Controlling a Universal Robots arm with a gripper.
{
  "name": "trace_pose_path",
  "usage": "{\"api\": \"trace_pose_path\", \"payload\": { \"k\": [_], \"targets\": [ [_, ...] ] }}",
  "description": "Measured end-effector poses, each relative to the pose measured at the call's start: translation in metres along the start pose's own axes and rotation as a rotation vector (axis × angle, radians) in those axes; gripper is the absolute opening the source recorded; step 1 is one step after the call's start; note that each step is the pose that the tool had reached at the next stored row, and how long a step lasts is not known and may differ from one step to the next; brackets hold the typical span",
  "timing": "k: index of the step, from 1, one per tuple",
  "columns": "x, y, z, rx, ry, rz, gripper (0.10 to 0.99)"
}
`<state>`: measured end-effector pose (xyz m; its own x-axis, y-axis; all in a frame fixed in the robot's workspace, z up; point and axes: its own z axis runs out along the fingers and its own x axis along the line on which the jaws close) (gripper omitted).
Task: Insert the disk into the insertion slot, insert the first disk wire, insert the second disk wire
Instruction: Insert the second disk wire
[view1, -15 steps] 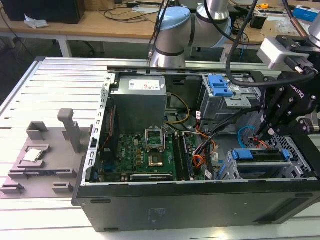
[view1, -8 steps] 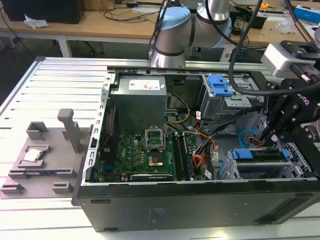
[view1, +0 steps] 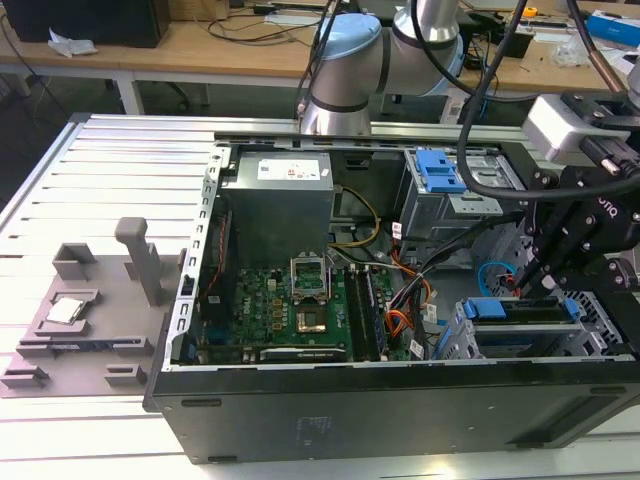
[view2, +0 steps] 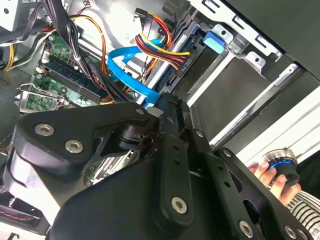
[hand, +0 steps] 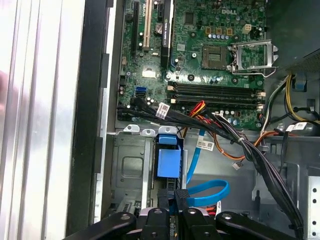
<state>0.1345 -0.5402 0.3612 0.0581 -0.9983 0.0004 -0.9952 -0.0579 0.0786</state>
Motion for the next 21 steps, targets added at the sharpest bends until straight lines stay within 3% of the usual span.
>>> {"api": "trace_pose_path", "payload": {
  "k": [21],
  "targets": [
    [-0.0001, -0.0055, 0.0125, 0.0, -0.0001, 0.0, 0.165]
  ]
}}
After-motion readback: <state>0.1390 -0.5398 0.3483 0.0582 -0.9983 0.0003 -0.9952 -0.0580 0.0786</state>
